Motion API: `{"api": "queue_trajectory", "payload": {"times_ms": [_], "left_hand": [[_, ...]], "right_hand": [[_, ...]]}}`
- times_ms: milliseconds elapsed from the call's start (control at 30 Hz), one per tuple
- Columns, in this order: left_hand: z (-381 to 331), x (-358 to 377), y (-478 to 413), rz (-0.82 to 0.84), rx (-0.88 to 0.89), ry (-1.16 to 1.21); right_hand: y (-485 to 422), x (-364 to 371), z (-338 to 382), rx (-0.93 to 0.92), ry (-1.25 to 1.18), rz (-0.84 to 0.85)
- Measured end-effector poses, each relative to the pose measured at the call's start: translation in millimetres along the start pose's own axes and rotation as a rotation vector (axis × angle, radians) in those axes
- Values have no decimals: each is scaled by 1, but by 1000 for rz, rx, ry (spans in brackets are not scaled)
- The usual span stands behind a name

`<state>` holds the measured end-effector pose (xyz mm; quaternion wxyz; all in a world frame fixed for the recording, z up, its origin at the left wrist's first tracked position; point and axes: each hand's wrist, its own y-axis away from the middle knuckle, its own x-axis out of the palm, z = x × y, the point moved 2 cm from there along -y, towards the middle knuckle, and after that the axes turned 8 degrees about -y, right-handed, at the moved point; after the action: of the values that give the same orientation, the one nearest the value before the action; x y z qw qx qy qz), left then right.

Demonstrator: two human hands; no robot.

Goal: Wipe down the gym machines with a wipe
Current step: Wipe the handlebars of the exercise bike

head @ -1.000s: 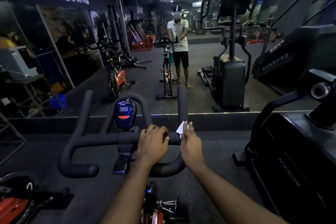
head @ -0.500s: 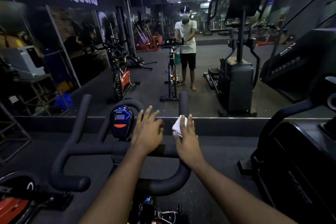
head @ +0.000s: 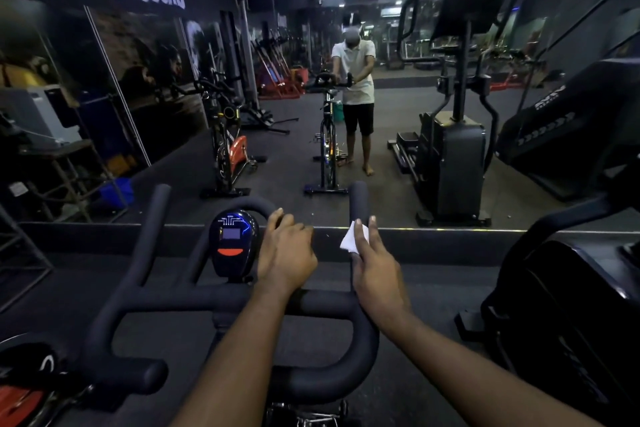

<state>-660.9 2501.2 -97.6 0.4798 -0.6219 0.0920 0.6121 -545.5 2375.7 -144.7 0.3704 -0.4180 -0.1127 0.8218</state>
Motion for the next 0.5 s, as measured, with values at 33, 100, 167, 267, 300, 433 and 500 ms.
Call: {"api": "queue_trajectory", "payload": {"times_ms": [33, 100, 167, 267, 300, 433, 500], "left_hand": [[0, 0, 0, 16, -4, -8], [-2, 1, 1, 32, 2, -25], [-3, 0, 0, 15, 2, -34], [-1, 0, 0, 3, -10, -16], [-1, 0, 0, -4, -12, -14], [-2, 1, 0, -13, -17, -6], [-1, 1, 1, -22, -11, -14]], "right_hand": [[-7, -1, 2, -5, 16, -3], [-32, -7, 5, -28, -46, -54], [-64, -15, 7, -23, -135, -121], [-89, -10, 8, -47, 18, 12], [-88, -6, 7, -73, 76, 45], [-64, 4, 3, -138, 131, 10], [-53, 7, 4, -128, 149, 15]]}}
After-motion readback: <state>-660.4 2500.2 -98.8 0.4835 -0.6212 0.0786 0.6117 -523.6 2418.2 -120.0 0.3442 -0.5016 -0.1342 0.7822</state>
